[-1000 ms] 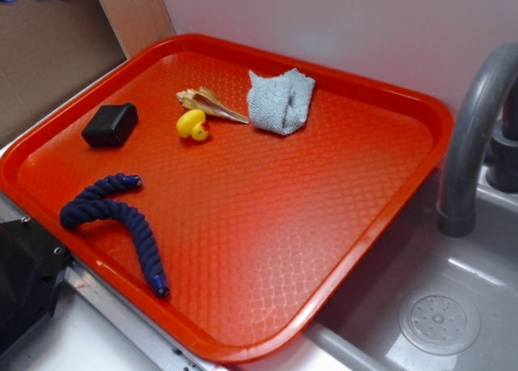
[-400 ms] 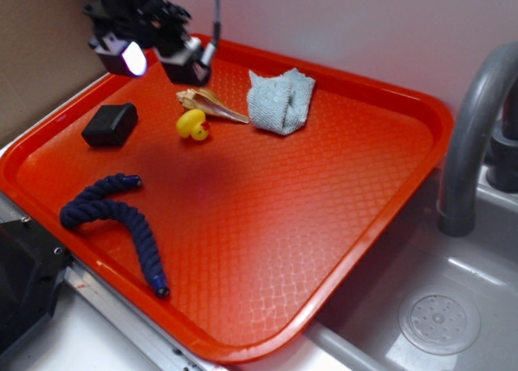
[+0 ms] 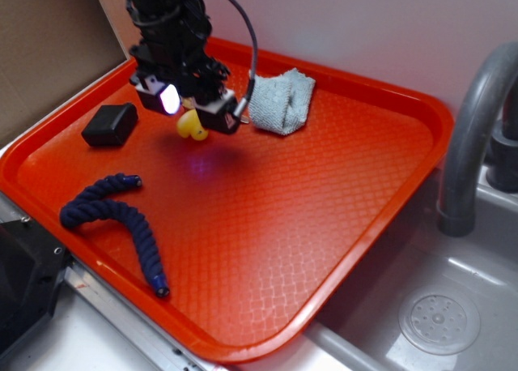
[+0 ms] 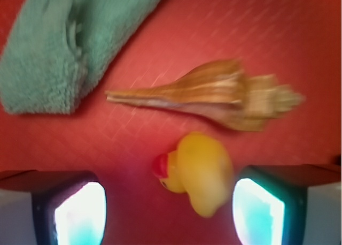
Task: Grab the yellow duck.
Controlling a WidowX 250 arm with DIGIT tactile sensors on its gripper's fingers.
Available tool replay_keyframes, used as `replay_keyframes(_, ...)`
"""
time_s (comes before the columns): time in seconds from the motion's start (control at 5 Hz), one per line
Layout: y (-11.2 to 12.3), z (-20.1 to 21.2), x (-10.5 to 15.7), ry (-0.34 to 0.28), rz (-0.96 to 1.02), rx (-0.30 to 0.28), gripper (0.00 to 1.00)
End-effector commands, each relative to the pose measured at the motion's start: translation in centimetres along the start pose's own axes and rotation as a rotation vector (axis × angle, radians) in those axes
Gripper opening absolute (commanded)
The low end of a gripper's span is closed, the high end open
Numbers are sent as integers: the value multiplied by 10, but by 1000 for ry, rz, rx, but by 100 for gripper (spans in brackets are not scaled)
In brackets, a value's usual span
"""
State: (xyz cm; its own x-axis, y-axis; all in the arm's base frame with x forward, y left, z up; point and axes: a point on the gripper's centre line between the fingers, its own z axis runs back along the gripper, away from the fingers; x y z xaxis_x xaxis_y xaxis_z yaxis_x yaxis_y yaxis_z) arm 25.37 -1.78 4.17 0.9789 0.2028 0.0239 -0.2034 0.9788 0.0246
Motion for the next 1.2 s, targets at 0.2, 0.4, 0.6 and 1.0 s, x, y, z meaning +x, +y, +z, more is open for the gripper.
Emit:
replay_keyframes(0.2, 11, -31, 4, 51, -6, 11, 0)
replay_keyframes(0.4, 9, -28, -1, 49, -8, -2, 0)
replay_keyframes(0.6, 7, -28, -4, 47, -22, -1, 0)
replay_keyframes(1.0, 15, 62, -10, -3, -72, 1, 0)
